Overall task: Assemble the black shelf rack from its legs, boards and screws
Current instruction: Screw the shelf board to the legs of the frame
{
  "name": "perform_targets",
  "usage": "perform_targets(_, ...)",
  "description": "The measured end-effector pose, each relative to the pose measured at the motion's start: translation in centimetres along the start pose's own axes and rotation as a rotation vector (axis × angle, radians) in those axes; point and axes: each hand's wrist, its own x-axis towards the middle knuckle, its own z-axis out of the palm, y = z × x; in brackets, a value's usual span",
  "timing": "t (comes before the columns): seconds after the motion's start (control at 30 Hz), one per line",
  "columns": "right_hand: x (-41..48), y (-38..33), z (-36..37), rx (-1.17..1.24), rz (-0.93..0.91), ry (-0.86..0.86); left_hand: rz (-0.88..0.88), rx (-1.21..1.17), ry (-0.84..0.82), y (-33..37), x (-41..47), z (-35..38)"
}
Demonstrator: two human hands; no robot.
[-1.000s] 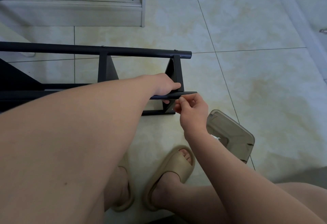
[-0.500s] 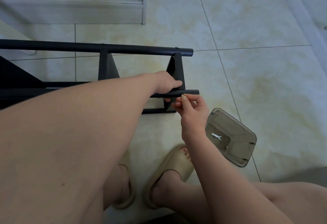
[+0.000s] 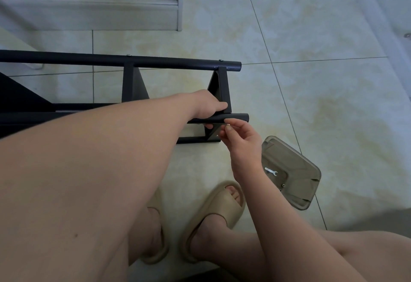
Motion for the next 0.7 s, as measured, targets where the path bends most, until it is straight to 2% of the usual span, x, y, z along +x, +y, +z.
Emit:
perform_targets(0.37,0.28,-0.05,-0.15,0.104,0.038,-0.019,-0.020,0.002,-0.015,-0.03,-0.03,-0.12)
perform_targets(0.6,0.18,-0.24,-0.30,0.308,0.151,-0.039,-0.018,-0.007,-0.014,-0.03,-0.01,-0.01)
perform_targets(0.7,0.16,-0.29,-0.25,0.261,0.132,-0.027,-0.020,-0.005,-0.019,0.06,-0.09,-0.09)
